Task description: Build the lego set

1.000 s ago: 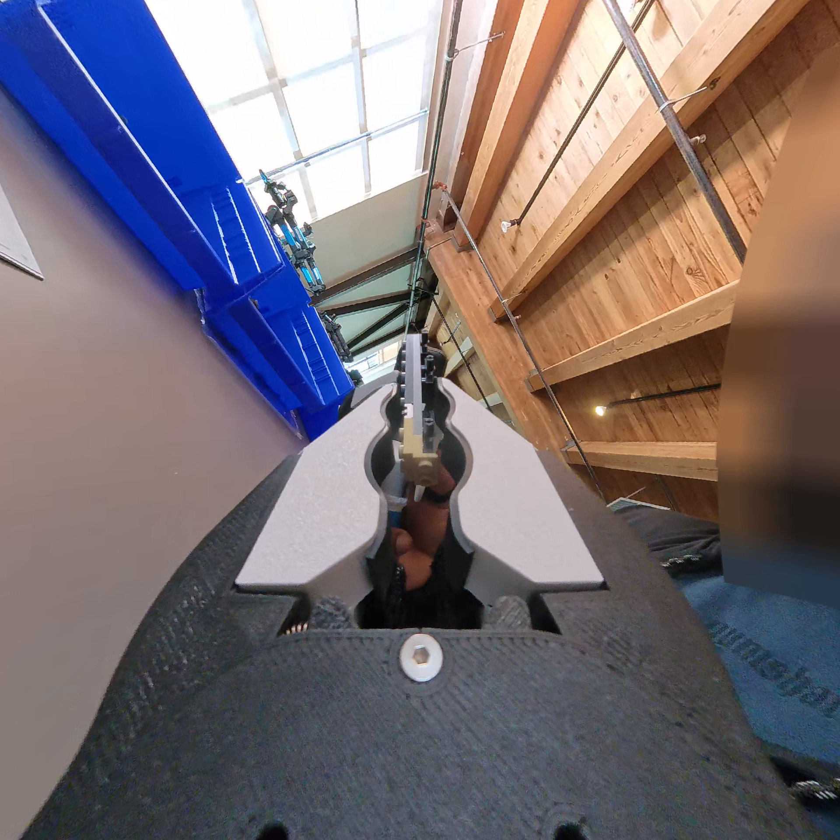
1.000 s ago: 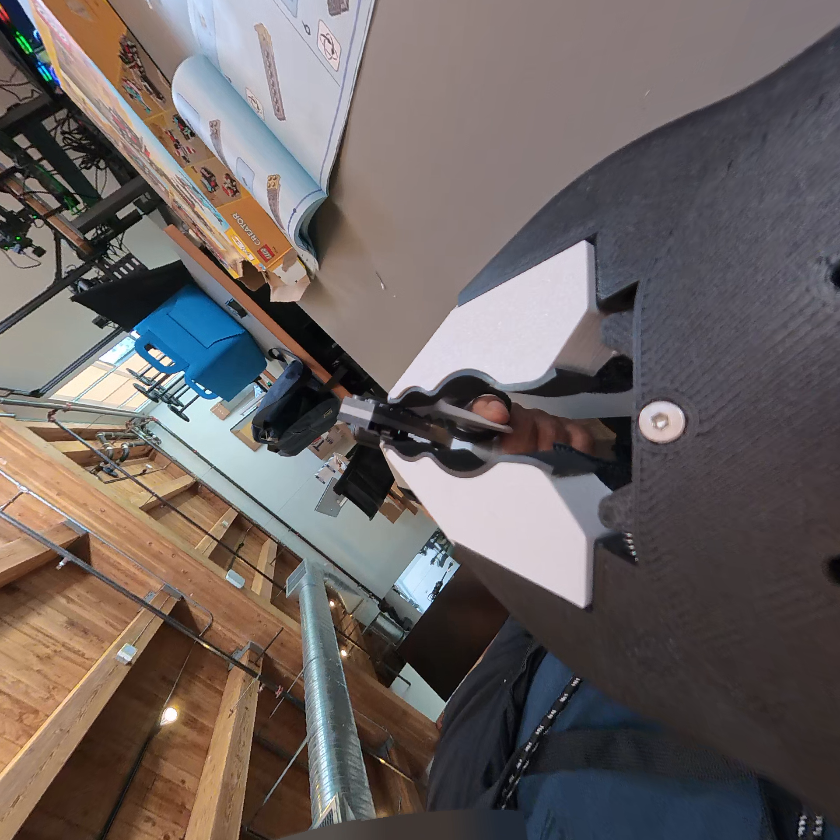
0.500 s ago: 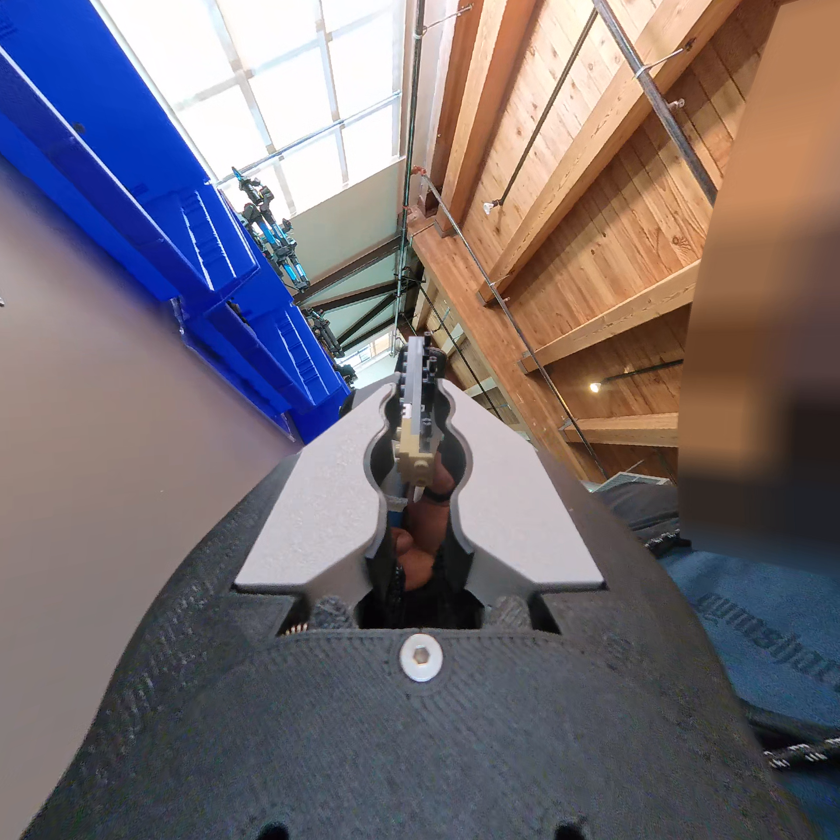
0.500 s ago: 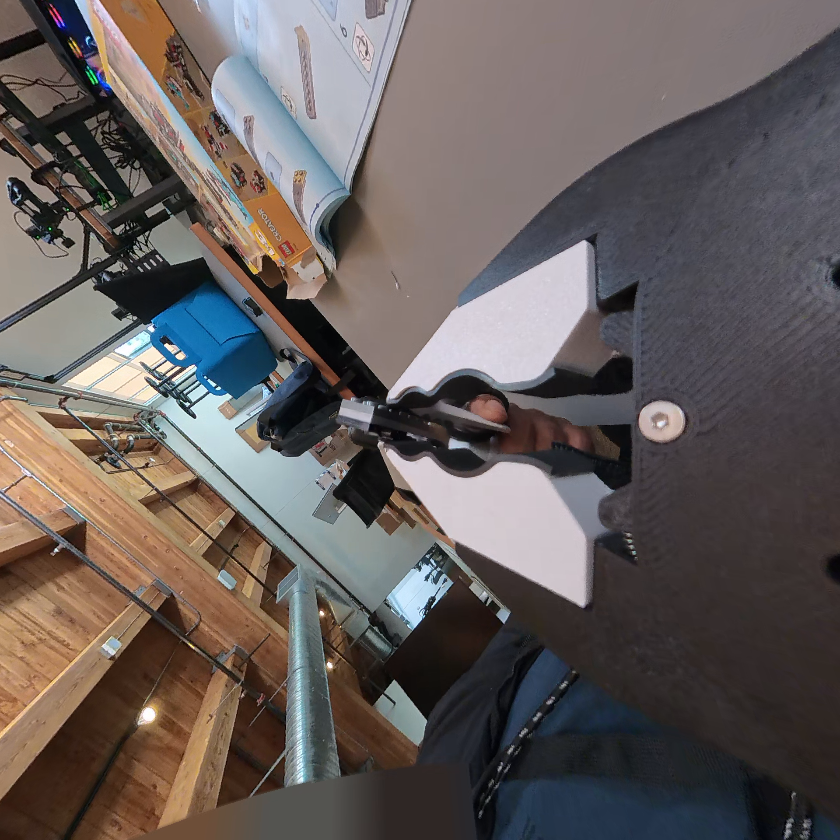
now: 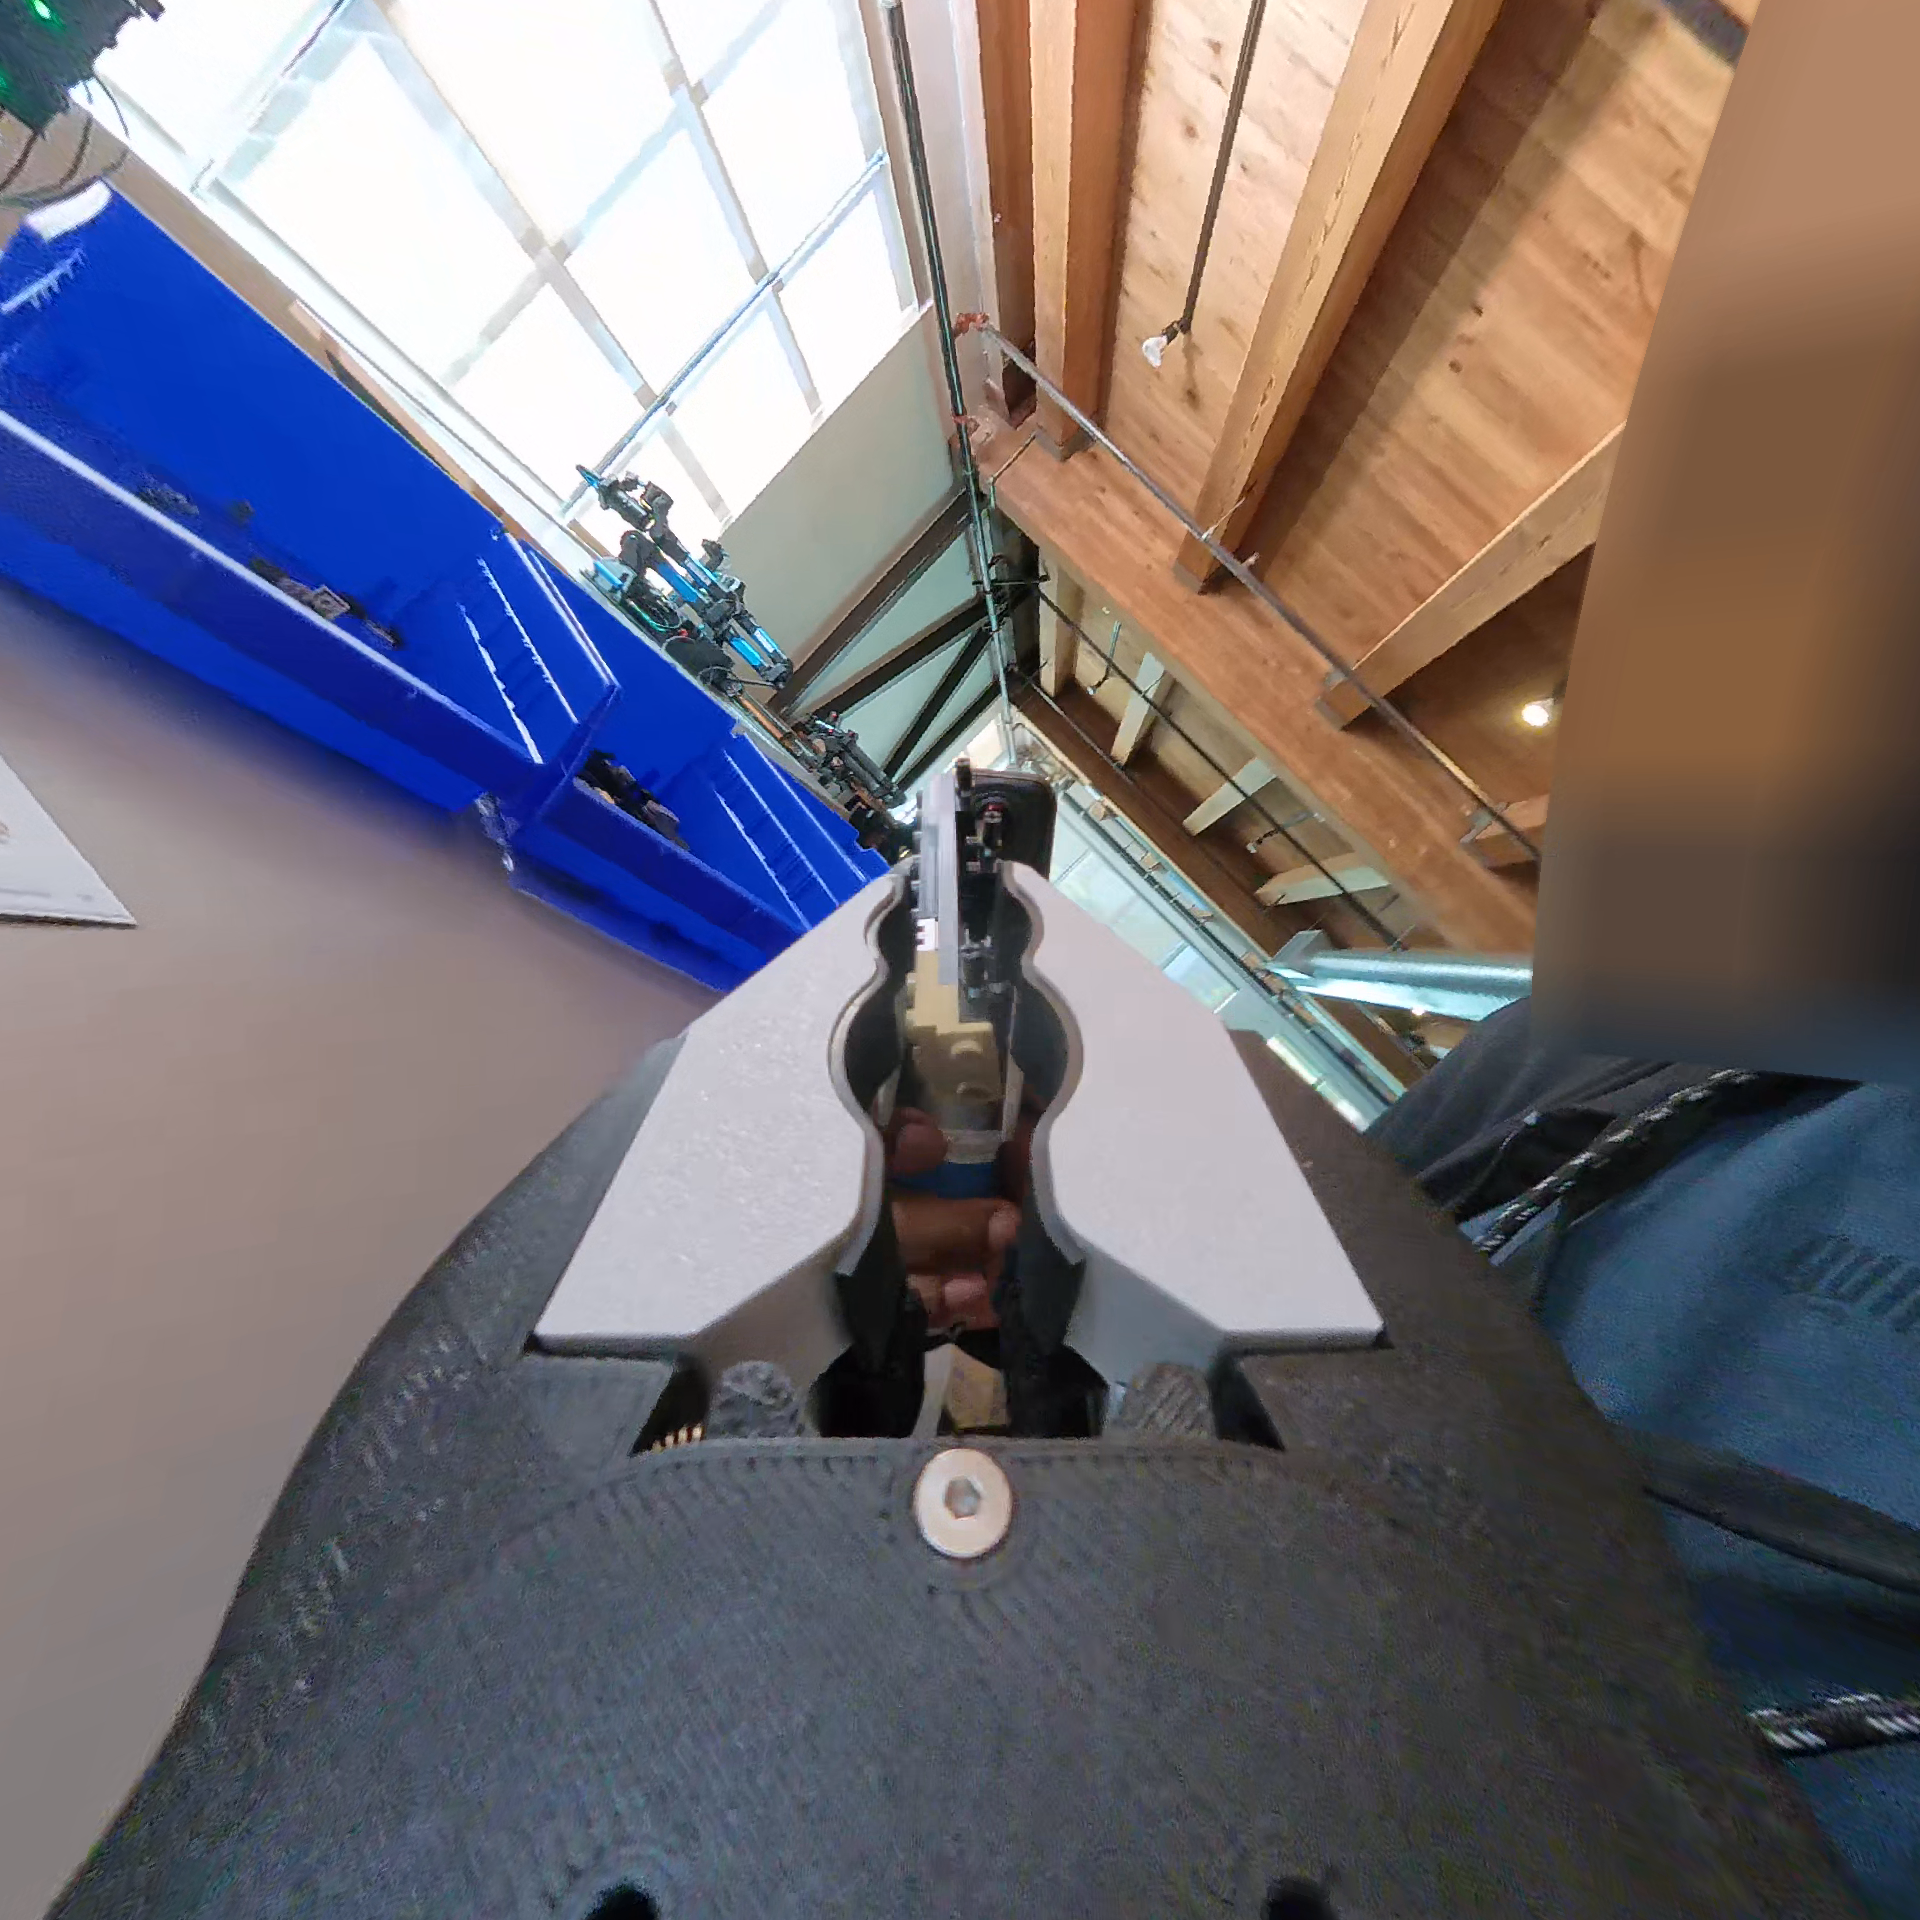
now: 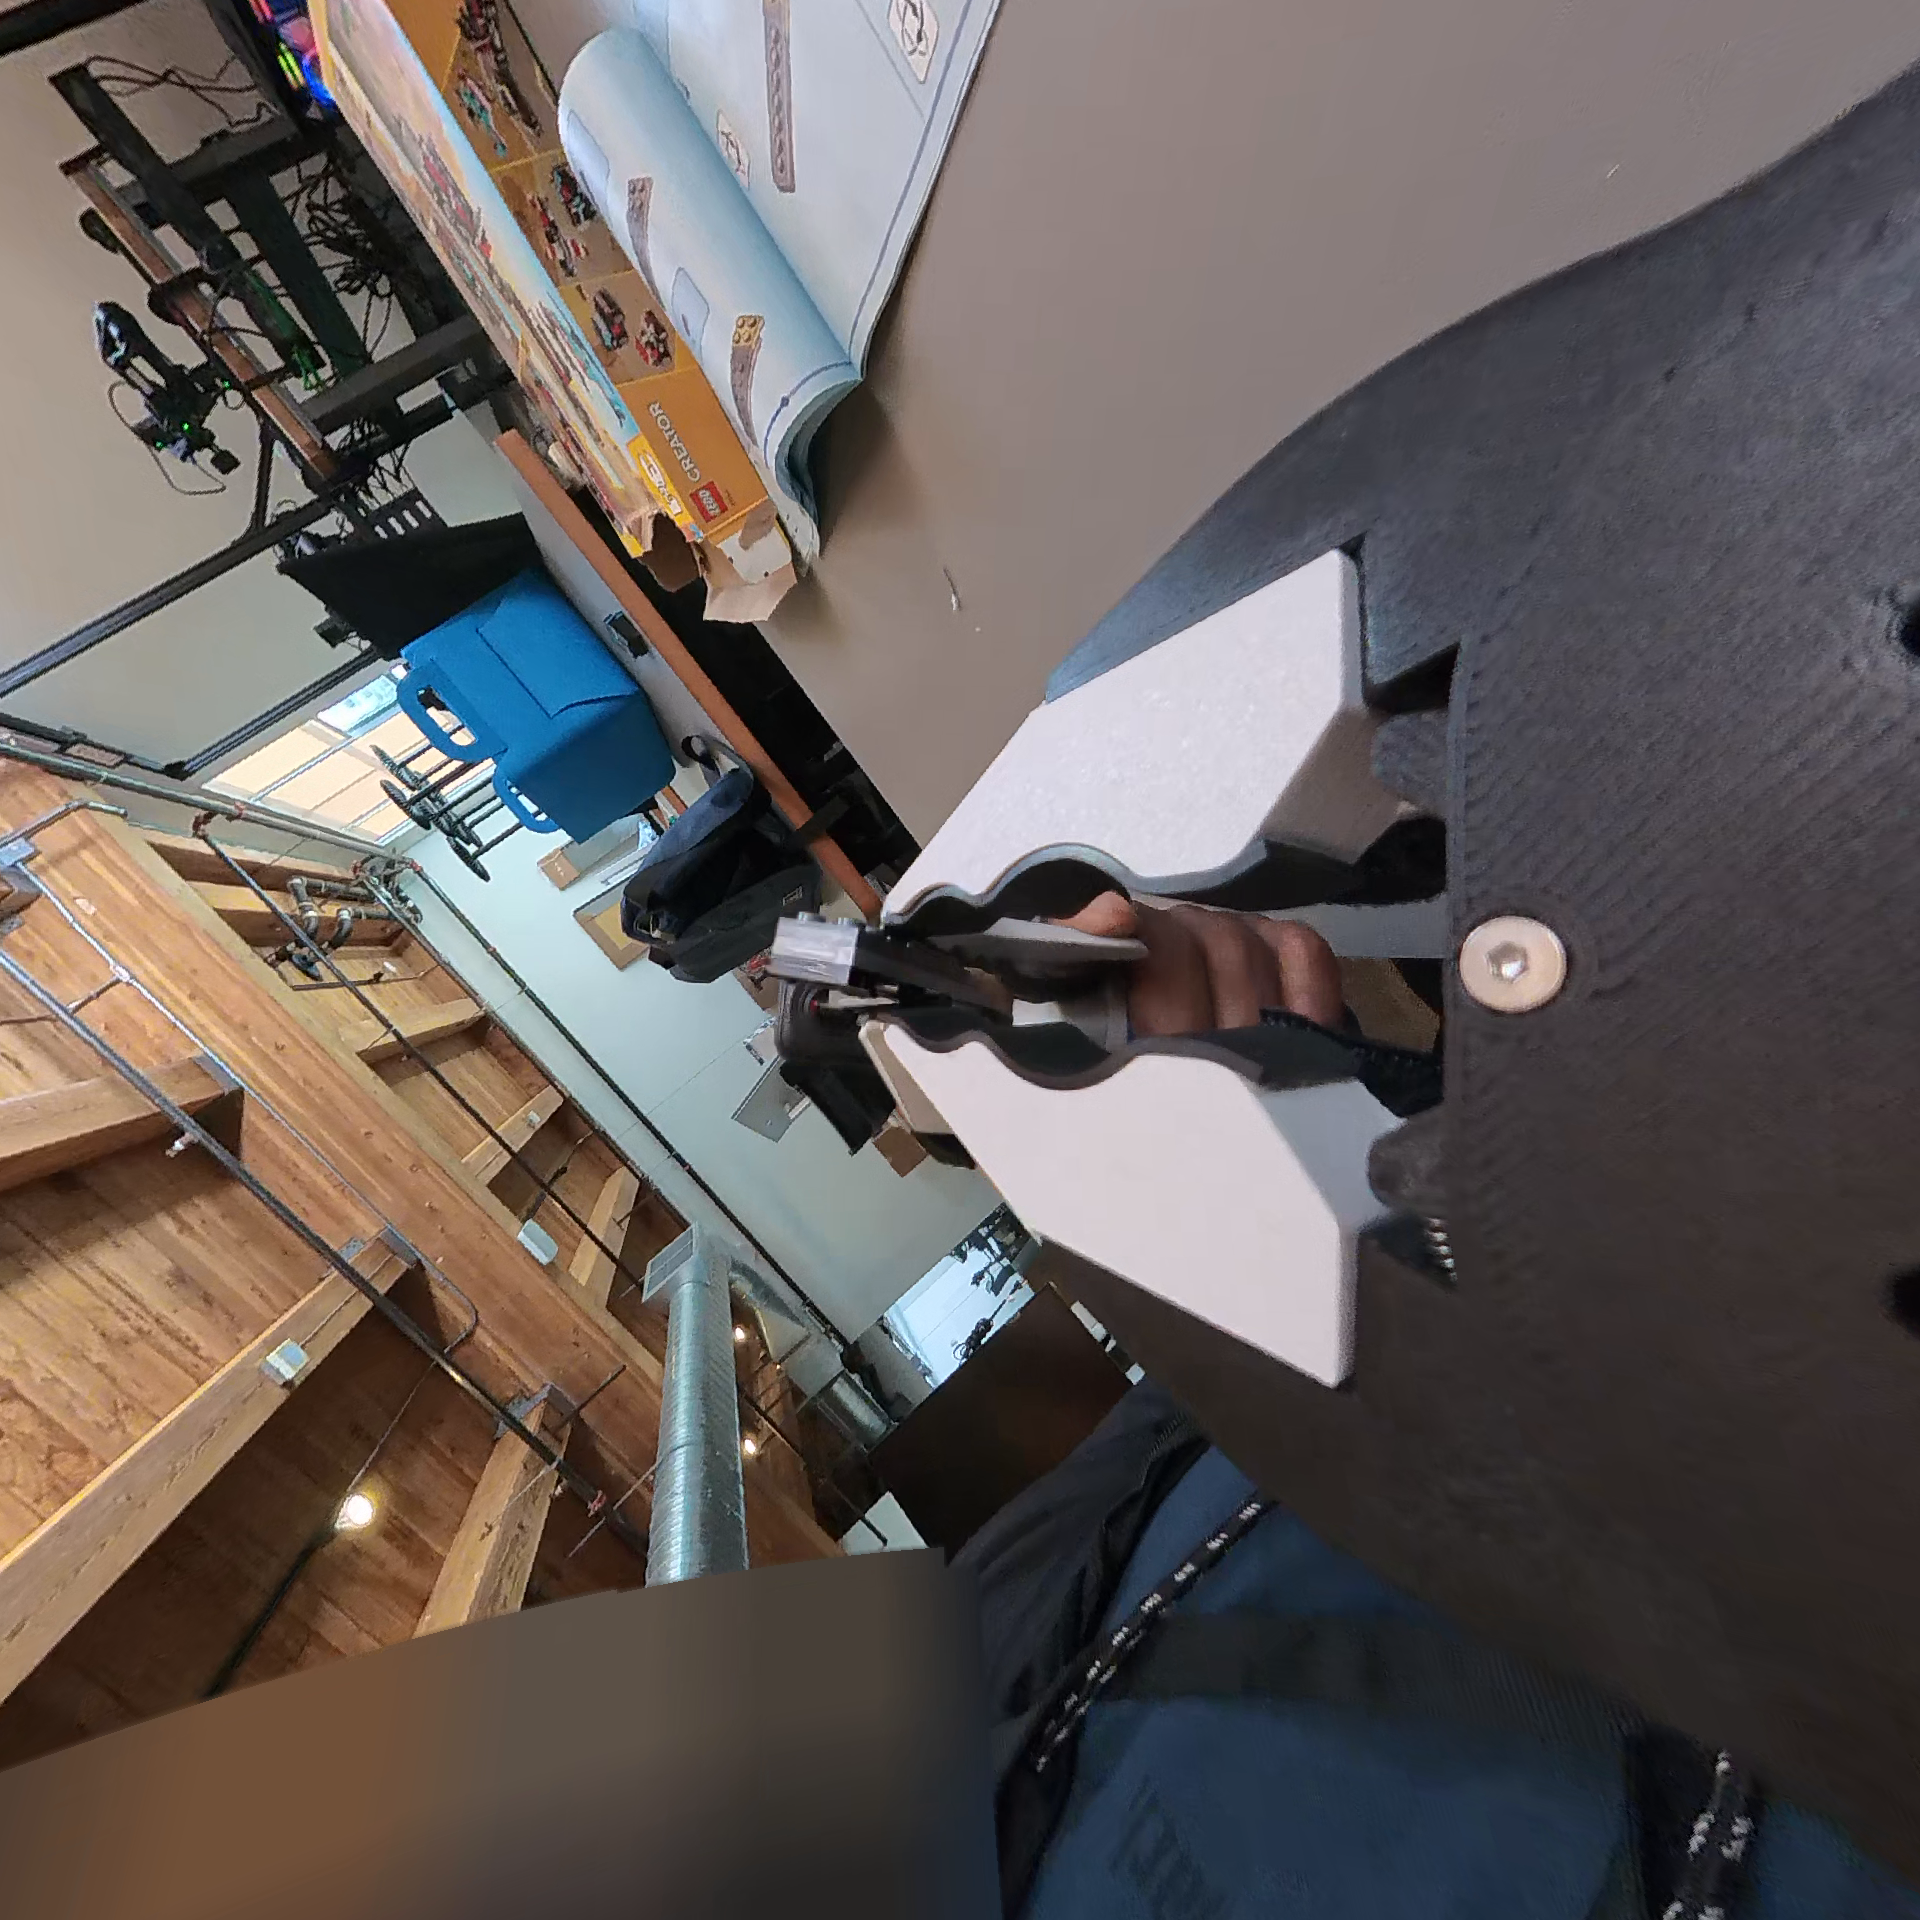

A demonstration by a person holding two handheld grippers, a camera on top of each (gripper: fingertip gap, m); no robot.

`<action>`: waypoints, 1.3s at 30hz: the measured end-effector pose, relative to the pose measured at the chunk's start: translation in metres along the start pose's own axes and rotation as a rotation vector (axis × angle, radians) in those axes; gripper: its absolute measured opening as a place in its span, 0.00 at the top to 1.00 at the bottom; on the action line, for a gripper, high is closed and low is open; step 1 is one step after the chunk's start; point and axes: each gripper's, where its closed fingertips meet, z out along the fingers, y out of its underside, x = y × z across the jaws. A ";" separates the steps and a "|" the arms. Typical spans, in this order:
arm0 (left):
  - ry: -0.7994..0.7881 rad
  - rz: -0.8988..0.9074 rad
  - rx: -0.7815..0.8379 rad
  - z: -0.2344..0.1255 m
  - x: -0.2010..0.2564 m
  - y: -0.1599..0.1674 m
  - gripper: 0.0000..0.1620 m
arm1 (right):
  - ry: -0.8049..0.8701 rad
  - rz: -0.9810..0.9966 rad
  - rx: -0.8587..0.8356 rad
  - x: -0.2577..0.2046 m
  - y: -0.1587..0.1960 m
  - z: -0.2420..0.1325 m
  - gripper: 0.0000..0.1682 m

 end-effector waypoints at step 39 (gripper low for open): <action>0.057 0.109 -0.039 -0.001 0.017 -0.002 0.93 | -0.070 -0.018 0.034 -0.018 -0.003 0.002 0.92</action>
